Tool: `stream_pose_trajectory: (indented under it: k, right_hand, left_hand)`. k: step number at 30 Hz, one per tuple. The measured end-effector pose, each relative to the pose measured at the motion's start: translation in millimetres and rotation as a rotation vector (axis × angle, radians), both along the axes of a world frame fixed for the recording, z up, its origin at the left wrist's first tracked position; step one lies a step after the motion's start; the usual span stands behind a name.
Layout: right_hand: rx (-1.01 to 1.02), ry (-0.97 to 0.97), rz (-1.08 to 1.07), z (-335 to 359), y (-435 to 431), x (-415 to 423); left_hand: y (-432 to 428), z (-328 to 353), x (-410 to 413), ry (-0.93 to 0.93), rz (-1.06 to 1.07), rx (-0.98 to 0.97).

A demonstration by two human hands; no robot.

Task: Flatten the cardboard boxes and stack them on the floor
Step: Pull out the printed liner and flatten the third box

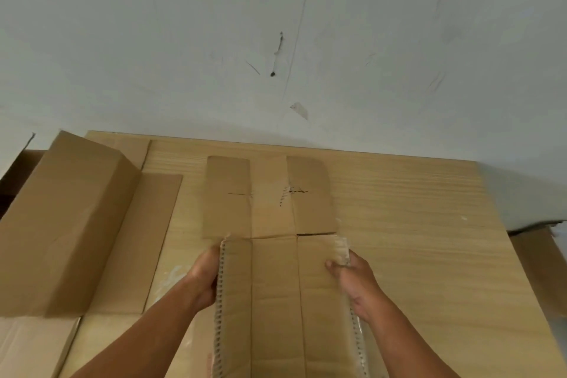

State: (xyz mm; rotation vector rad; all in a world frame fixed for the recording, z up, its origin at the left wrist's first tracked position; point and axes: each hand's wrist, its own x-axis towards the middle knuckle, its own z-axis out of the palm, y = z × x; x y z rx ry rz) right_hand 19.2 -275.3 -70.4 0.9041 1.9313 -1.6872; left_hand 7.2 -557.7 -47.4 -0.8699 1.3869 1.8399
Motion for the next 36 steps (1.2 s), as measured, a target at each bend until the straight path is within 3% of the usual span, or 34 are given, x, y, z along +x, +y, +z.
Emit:
stream_pose_trajectory:
  k: [3,6,11,15,18,22,27,31,36]
  right_hand:
    - [0.137,0.035,0.004,-2.6,-3.2,-9.9]
    - [0.246,0.03,0.038,-3.5,-5.3,-14.8]
    - [0.463,-0.089,0.14,-10.3,-12.6,-14.3]
    - [0.436,-0.147,0.174,2.8,-9.2,-13.1]
    - [0.212,-0.209,0.083,9.5,-2.4,-11.4]
    - [0.07,-0.213,0.097,19.0,-1.9,-12.7]
    - [-0.055,-0.281,0.097,23.9,-9.6,-12.3]
    - [0.097,-0.279,0.109,17.2,-26.1,-8.1]
    - [0.024,-0.297,0.075,19.9,-32.6,-7.8]
  left_hand:
    - [-11.8,-1.9,8.7,0.093,0.06,-0.112]
    - [-13.2,-3.1,12.0,0.016,0.051,-0.219]
    - [0.0,-10.3,2.8,-0.014,-0.14,-0.778]
    - [-0.9,-4.6,10.8,0.015,-0.197,-0.749]
    - [-11.0,-2.2,18.0,0.029,-0.176,-0.647]
    - [-18.7,-13.1,25.5,0.025,-0.19,-0.473]
    - [-19.4,-22.9,31.7,0.038,-0.177,-0.56]
    - [-19.4,-24.3,34.0,0.094,-0.266,-0.793]
    - [-15.9,-33.7,31.6,0.12,-0.385,-0.952]
